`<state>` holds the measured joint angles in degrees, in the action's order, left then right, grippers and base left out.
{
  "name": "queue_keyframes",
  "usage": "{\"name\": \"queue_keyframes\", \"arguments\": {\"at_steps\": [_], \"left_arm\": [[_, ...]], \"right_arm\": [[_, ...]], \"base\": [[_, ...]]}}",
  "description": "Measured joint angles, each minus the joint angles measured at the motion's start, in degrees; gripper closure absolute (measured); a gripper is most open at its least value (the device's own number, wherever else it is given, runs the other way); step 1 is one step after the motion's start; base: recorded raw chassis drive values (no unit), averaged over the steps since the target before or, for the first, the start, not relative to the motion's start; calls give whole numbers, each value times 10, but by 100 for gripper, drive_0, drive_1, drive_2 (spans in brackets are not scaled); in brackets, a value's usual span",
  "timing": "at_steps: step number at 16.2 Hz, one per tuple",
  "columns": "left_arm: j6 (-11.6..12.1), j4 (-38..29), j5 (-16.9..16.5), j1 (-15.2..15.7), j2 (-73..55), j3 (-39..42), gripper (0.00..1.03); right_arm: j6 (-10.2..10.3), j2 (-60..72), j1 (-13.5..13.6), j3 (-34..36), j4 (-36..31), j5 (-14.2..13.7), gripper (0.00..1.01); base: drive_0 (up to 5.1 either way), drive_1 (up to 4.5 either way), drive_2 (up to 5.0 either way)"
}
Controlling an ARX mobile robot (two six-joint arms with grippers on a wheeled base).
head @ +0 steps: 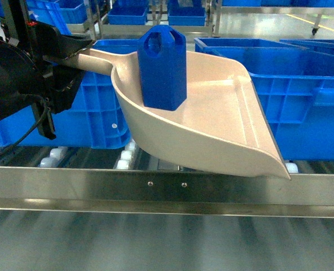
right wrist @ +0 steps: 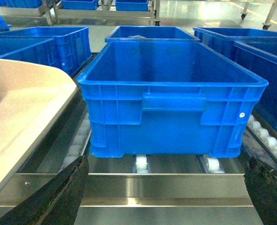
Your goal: Place part in tray to right shelf
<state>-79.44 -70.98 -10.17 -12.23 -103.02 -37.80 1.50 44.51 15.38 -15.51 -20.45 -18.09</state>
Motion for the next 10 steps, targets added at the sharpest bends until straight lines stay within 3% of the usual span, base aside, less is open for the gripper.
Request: {"name": "queue_keyframes", "arguments": {"at_steps": [6, 7, 8, 10], "left_arm": [[0, 0, 0, 0, 0, 0, 87], [60, 87, 117, -13, 27, 2, 87], [76, 66, 143, -9, 35, 3, 87], [77, 61, 142, -6, 41, 2, 87]], "right_arm": [[0, 0, 0, 0, 0, 0, 3], [0, 0, 0, 0, 0, 0, 3], [0, 0, 0, 0, 0, 0, 3], [0, 0, 0, 0, 0, 0, 3]], "base": [[0, 0, 0], [0, 0, 0], [0, 0, 0], [0, 0, 0]]}}
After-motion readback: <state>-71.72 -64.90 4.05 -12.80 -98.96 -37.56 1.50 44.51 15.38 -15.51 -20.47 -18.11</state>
